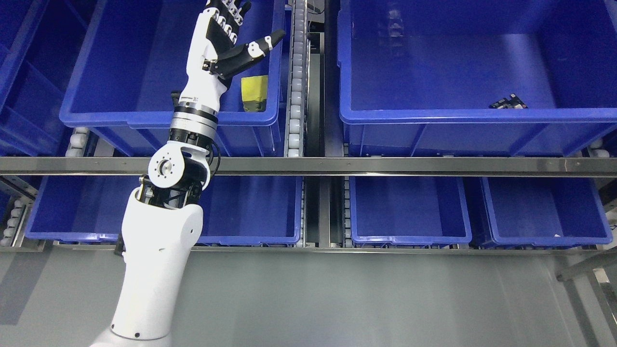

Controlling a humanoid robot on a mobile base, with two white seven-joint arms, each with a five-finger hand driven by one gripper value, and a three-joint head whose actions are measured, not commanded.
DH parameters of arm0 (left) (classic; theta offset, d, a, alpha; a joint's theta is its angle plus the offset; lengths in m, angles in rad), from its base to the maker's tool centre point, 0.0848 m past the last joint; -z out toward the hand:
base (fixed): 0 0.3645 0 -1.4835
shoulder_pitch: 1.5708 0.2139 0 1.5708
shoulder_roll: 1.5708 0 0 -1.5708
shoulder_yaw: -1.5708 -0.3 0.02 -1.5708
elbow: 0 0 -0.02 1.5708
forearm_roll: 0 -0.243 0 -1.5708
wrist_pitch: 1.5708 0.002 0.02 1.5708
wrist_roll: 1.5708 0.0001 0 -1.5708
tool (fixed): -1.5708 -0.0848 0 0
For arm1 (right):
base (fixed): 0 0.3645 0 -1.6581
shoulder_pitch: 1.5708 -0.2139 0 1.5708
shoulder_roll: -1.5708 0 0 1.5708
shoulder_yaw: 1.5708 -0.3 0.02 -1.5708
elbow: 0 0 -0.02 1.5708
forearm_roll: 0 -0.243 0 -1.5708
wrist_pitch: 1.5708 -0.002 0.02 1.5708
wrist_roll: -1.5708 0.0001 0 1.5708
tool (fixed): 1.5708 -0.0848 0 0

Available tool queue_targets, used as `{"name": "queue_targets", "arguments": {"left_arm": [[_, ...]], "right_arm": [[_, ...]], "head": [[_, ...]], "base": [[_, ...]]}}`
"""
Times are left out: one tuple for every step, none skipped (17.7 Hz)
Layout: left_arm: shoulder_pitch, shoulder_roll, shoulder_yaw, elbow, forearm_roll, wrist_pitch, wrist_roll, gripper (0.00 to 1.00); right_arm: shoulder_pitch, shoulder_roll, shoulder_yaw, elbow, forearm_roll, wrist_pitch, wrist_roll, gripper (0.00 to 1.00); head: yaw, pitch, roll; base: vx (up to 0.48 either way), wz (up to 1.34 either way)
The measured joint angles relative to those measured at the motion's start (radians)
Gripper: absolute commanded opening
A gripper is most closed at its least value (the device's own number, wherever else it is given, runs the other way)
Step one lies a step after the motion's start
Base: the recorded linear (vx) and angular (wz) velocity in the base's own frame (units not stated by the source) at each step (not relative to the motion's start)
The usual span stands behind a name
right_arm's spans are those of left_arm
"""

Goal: Move yellow foam block to right shelf middle
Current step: 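Withdraw the open left hand up from the blue bin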

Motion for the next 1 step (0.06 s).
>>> {"name": "queue_targets", "arguments": {"left_arm": [[0.008,0.003,0.007,-0.004,0.0,-0.002,0.0,1.0]], "right_arm": [[0.0,0.0,0.0,0.0,0.0,0.0,0.0,1.0]], "head": [[0.0,0.0,0.0]], "base": [[-0.009,-0.05]]}}
